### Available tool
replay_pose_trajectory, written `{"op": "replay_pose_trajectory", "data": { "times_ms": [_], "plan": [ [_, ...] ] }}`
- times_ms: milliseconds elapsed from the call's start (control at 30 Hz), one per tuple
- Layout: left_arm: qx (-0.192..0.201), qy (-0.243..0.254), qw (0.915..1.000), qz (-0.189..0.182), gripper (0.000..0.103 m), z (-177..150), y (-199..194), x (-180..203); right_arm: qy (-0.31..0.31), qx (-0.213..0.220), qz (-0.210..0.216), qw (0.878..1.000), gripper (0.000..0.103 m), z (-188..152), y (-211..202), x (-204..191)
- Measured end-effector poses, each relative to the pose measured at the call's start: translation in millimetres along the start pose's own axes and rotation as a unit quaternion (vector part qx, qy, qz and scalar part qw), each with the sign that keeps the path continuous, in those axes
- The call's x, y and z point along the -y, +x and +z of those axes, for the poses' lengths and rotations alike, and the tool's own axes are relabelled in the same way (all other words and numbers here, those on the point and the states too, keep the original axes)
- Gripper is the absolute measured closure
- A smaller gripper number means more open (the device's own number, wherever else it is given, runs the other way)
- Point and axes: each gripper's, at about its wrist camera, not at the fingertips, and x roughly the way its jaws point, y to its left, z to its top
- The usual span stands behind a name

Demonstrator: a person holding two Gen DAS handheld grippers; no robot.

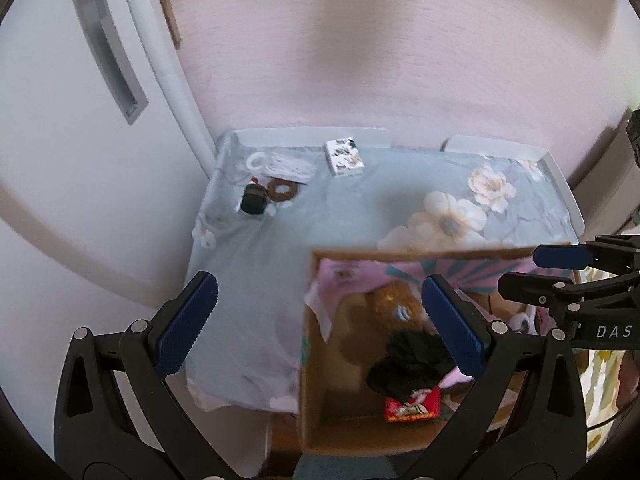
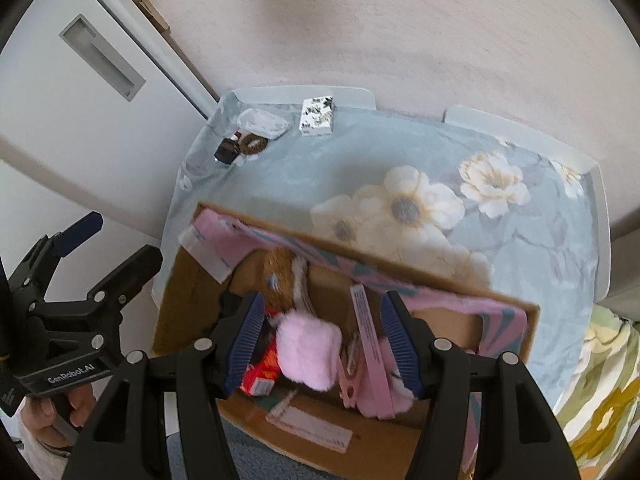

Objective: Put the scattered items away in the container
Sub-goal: 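Move both tools back over the tray toward the plastic box and tissue pack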

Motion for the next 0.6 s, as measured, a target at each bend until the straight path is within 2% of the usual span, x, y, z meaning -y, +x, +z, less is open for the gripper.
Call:
{"op": "replay_pose_trajectory", "data": {
  "times_ms": [600],
  "plan": [
    [-0.012, -0.02, 0.9993, 0.028, 0.001, 65.0, 56.9, -77.2, -0.003, -0.001, -0.002, 1.0, 0.046, 91.3, 32.8, -17.4]
  ]
}}
